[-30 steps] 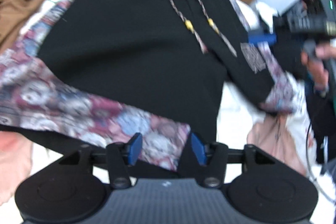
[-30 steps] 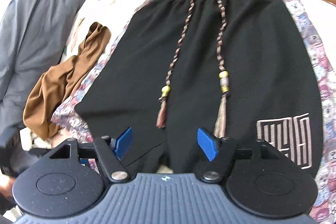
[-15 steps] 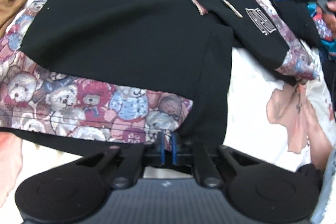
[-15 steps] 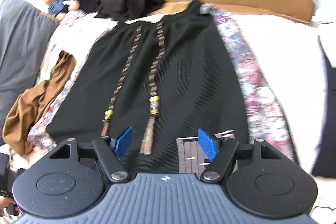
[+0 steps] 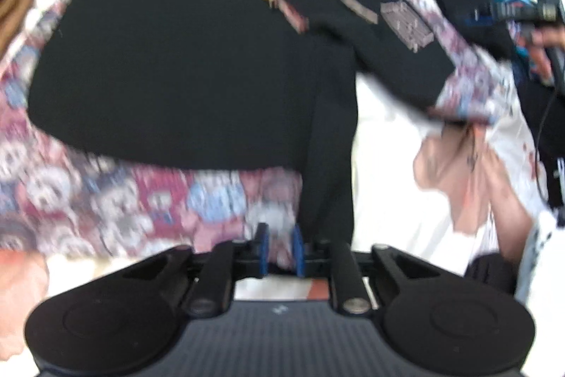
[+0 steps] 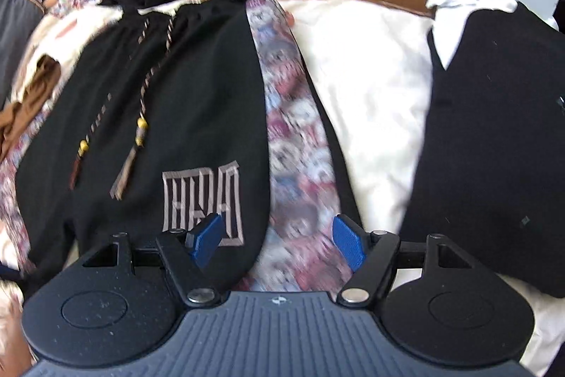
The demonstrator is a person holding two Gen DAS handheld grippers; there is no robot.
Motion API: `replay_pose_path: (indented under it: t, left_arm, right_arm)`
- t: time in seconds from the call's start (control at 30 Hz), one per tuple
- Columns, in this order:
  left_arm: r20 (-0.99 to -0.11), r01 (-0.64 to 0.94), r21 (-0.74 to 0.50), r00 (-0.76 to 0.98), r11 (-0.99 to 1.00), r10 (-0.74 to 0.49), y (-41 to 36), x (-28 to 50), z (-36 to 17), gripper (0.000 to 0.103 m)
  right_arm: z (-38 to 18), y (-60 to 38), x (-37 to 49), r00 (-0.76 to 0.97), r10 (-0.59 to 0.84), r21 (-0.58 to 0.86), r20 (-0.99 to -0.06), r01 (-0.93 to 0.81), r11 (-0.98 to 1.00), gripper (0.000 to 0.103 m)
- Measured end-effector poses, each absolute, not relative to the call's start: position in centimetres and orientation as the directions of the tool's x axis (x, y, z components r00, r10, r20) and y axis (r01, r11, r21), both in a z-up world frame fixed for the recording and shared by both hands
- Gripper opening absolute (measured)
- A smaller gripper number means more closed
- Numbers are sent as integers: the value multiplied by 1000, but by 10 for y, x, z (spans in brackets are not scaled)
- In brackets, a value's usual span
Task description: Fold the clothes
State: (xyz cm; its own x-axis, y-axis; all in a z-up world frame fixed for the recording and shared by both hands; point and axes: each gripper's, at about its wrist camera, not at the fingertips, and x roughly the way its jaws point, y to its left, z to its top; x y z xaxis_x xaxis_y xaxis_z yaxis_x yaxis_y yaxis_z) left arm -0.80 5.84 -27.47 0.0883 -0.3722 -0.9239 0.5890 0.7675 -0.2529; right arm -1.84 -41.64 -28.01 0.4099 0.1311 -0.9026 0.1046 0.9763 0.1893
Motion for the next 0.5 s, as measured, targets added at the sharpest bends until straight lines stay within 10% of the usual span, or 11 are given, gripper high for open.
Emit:
replay_pose_path:
  t: [0.5]
  left_arm:
    - [-840,554,-441,23,706,-542,-21,9,-284,36]
  right_arm:
    - [-306,-447,-70,281,72,105,-957,104,989,74]
